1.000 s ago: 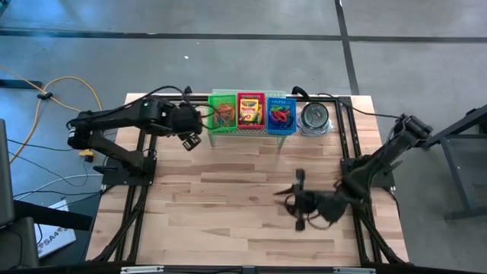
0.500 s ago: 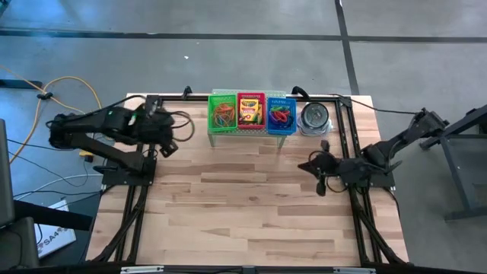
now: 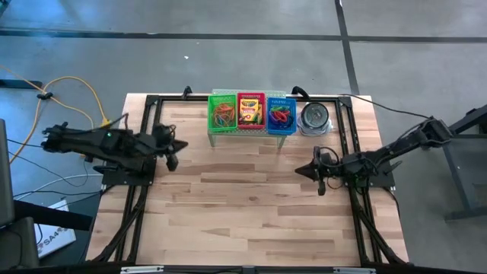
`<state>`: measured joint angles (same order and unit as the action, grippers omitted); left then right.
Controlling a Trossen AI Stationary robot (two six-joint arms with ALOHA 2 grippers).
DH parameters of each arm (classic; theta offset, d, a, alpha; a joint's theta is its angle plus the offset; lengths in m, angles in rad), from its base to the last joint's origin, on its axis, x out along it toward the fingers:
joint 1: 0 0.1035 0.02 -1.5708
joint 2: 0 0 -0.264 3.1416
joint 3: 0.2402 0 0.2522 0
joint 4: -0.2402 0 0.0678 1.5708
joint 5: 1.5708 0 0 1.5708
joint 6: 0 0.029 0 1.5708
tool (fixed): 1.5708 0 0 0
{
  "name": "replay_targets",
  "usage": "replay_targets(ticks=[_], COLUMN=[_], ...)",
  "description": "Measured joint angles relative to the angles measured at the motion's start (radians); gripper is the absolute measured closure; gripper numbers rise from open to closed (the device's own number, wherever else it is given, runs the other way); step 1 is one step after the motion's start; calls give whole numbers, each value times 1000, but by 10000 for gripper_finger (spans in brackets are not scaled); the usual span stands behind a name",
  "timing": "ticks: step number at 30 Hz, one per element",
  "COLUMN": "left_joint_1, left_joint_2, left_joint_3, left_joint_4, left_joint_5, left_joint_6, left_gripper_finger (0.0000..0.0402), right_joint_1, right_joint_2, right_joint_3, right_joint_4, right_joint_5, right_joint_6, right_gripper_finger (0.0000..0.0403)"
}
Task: Pick & Place Office Desk Supplies
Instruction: Return to Home Position
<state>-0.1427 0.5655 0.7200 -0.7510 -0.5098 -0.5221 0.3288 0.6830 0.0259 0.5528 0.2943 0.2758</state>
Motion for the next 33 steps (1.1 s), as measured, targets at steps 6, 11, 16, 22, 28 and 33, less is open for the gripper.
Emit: replay_targets(ticks=[6,11,16,22,28,33], left_joint_1=[-51,-94,-133,-148,-148,-147], left_joint_2=[-108,-197,-337,-496,-563,-547], left_joint_3=[-196,-299,-381,-497,-609,-681], left_joint_4=[285,366,395,482,567,737], left_joint_5=[41,39,34,120,259,326], left_joint_6=[118,181,192,277,294,336], left_gripper_finger=[401,401,401,401,401,401], right_joint_1=[-9,-8,-7,-7,-7,-7], right_joint_2=[7,7,7,8,13,18], right_joint_3=[-17,-17,-18,-18,-19,-20], right_joint_4=[7,11,10,9,10,-1], right_joint_5=[84,61,44,38,26,9], right_joint_6=[34,26,35,36,46,45], right_gripper_finger=[402,402,401,401,401,401])
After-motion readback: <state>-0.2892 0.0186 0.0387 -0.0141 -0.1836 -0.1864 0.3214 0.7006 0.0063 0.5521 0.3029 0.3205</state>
